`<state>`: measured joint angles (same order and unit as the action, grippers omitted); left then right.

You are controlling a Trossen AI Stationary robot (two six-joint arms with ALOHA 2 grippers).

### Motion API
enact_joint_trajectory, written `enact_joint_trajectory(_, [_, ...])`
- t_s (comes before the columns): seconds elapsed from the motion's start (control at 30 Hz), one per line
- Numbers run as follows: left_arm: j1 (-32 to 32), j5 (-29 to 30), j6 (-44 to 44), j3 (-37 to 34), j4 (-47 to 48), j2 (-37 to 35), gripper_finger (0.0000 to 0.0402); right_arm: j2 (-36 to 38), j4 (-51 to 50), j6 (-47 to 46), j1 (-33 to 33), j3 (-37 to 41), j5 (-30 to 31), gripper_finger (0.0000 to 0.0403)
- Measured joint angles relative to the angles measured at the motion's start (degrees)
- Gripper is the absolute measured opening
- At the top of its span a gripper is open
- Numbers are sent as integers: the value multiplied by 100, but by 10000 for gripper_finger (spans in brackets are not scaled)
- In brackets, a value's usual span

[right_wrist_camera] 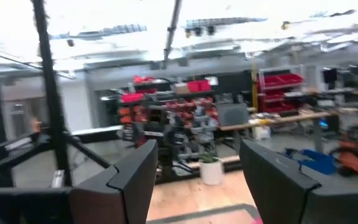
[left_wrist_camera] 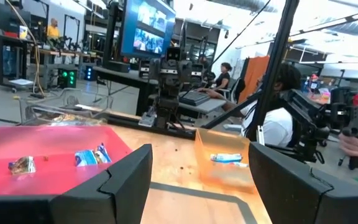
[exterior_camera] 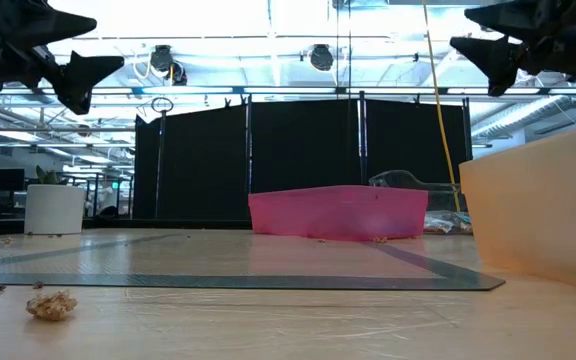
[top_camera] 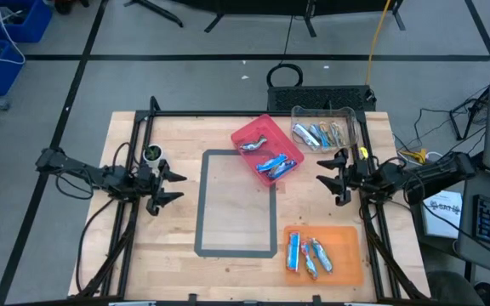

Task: Pick and place Granola Bars by type
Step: Return to Home Position

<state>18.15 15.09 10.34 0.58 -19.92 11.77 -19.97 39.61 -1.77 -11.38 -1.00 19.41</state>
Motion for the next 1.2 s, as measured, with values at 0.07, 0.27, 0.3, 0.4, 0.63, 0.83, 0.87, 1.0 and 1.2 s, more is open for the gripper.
enact_joint_trajectory(0.07, [-11,16,-12,0,15,-60,269,219,-317,-54,1,0,130,222])
enact_joint_trajectory(0.27, [-11,44,-220,4,129,-478,269,945,-1009,-70,2,4,154,222])
enact_joint_trajectory(0.3, [-13,44,-243,7,201,-583,269,1071,-1119,-58,0,4,154,222])
enact_joint_trajectory(0.4, [-11,44,-229,7,638,-957,269,1479,-1570,-41,0,4,154,222])
enact_joint_trajectory(0.63, [-11,46,36,13,1127,-1151,269,1987,-2449,-141,2,-26,163,222])
enact_joint_trajectory(0.83, [-11,203,118,13,1458,-1151,269,1987,-3136,-487,7,-46,630,222])
enact_joint_trajectory(0.87, [-11,322,189,11,1585,-1148,269,1991,-3301,-576,9,-46,725,222])
enact_joint_trajectory(1.0, [-13,565,246,17,1638,-1147,269,1992,-3587,-884,7,-46,781,222])
enact_joint_trajectory(1.2, [-13,608,128,17,1646,-1134,269,1980,-3645,-757,7,-46,795,222])
